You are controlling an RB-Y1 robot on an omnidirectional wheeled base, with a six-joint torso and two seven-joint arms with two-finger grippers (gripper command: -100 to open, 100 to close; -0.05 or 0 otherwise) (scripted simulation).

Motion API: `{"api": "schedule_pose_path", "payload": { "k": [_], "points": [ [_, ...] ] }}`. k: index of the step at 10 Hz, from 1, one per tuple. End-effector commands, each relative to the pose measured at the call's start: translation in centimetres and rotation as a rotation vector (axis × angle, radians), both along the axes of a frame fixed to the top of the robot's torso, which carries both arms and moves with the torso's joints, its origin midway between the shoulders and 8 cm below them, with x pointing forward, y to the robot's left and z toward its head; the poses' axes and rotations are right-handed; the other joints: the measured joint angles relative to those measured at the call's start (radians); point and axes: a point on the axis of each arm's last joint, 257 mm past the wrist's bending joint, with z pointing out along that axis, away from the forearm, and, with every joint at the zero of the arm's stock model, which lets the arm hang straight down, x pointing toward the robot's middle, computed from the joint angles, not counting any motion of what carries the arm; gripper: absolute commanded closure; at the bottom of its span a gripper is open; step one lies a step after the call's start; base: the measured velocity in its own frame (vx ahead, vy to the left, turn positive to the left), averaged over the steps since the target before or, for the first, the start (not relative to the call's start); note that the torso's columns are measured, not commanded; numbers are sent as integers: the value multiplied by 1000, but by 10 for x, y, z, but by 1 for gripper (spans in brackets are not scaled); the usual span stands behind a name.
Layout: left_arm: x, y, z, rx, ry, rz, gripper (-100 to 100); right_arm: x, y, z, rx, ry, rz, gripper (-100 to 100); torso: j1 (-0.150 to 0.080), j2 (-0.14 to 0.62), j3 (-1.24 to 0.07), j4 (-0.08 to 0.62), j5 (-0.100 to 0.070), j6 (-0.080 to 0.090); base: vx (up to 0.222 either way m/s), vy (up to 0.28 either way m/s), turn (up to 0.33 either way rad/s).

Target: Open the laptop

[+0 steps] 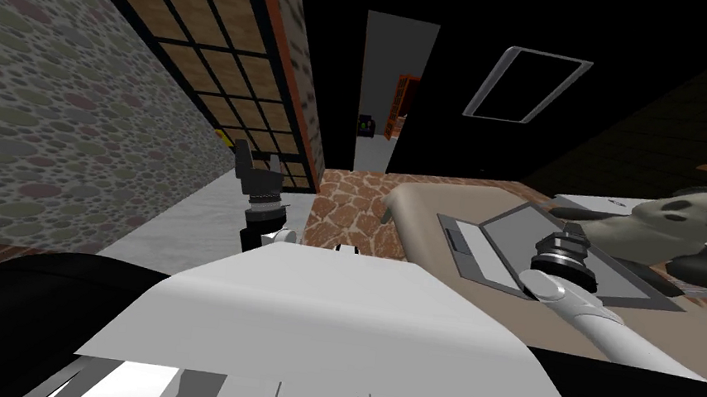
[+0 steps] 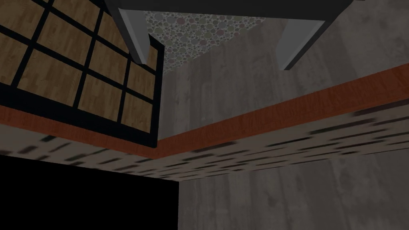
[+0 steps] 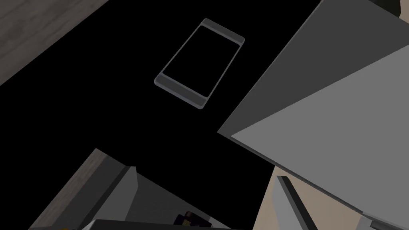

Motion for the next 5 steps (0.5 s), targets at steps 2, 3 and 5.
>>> {"api": "schedule_pose_path", "payload": {
  "k": [2, 3, 5],
  "points": [
    [0, 0, 0, 0, 0, 0, 0, -29, -1, -6, -80, 101, 43, -100, -2, 5, 3, 1, 0, 0, -227, -77, 348],
    [0, 0, 0, 0, 0, 0, 0, -35, -2, -11, -80, 117, 38, -100, -5, 7, 4, 2, -1, 0, -204, -64, 101],
    [0, 0, 0, 0, 0, 0, 0, -45, -2, -14, -99, 150, 53, -100, 1, -3, -2, -1, 0, 1, -128, -11, 60]
  ]
}}
